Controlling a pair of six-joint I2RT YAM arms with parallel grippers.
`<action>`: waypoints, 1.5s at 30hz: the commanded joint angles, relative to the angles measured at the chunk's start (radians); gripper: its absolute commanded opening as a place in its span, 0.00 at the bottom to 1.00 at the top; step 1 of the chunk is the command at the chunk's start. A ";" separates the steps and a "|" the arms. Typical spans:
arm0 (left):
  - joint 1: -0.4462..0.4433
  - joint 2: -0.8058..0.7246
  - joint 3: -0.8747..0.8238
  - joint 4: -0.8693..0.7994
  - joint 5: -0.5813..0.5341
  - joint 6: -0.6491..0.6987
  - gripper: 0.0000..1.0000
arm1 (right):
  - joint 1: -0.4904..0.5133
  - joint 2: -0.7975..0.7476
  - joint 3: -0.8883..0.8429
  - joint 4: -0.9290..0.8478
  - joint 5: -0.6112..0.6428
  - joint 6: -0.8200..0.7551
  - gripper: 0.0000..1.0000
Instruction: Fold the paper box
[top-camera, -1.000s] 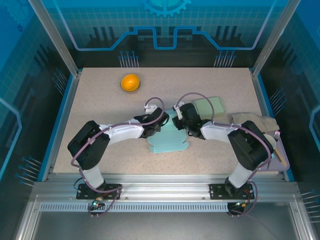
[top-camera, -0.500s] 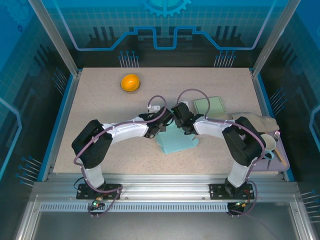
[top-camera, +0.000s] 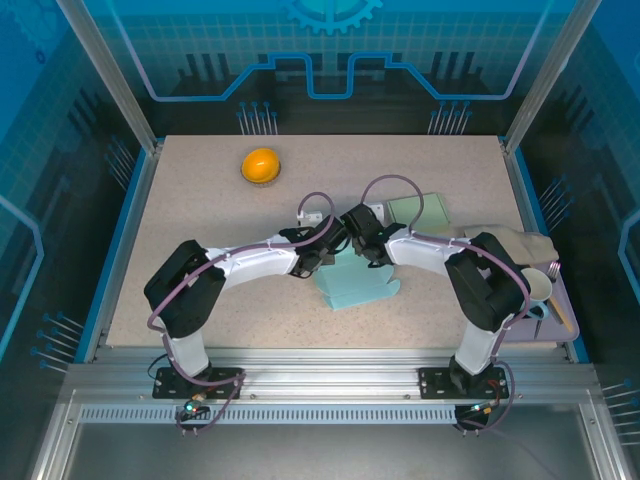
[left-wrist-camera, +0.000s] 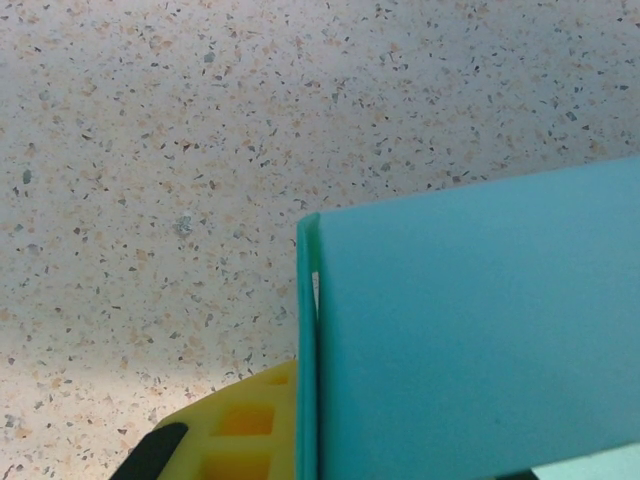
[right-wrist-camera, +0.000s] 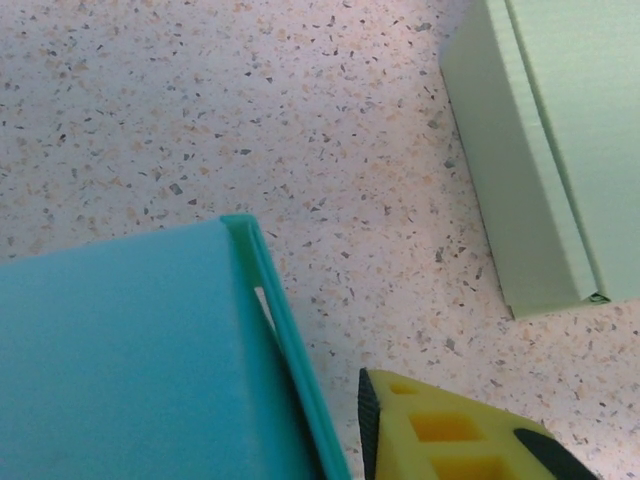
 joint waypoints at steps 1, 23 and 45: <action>0.027 -0.010 -0.015 -0.244 -0.097 -0.019 0.00 | -0.102 -0.025 -0.070 -0.021 0.081 -0.081 0.29; 0.027 0.010 -0.001 -0.249 -0.084 -0.026 0.00 | -0.011 -0.044 -0.159 0.211 -0.262 -0.175 0.51; 0.033 -0.007 -0.028 -0.271 -0.120 -0.020 0.00 | -0.036 -0.001 -0.092 -0.158 0.190 0.049 0.15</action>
